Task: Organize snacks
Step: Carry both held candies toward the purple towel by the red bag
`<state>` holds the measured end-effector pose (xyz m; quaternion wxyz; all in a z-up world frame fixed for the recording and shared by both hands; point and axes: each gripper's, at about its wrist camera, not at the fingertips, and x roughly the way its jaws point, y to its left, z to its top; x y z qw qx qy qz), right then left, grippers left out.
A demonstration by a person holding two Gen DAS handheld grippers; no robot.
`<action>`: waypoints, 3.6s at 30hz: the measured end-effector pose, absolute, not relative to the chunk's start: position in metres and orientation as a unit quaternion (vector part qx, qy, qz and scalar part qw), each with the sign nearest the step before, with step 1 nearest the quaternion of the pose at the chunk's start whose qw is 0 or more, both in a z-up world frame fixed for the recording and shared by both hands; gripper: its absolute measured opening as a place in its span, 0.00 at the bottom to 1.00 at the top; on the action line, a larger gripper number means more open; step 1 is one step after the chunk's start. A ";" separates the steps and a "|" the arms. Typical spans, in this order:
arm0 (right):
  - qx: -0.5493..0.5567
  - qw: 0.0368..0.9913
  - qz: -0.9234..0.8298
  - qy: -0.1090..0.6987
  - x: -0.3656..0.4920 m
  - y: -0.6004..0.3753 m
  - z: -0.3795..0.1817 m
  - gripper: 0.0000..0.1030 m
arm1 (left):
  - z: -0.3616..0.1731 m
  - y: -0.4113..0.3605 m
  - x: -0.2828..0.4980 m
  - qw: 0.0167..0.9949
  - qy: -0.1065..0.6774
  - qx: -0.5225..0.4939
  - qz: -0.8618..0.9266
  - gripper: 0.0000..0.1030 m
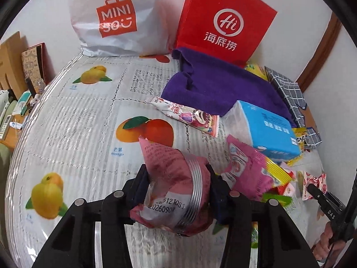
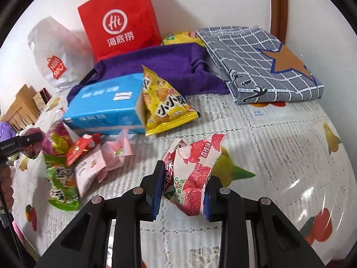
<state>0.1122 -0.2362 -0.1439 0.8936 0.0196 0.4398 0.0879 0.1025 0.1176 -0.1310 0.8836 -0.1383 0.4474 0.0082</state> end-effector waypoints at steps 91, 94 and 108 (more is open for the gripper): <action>-0.046 0.899 0.129 0.417 0.375 -0.130 -0.082 0.22 | -0.089 0.074 0.337 0.888 0.452 -0.083 -0.027 0.44; -0.054 0.895 0.121 0.427 0.379 -0.132 -0.087 0.22 | -0.091 0.074 0.338 0.886 0.455 -0.084 -0.027 0.44; -0.053 0.882 0.117 0.454 0.386 -0.142 -0.097 0.22 | -0.097 0.076 0.342 0.880 0.467 -0.085 -0.022 0.44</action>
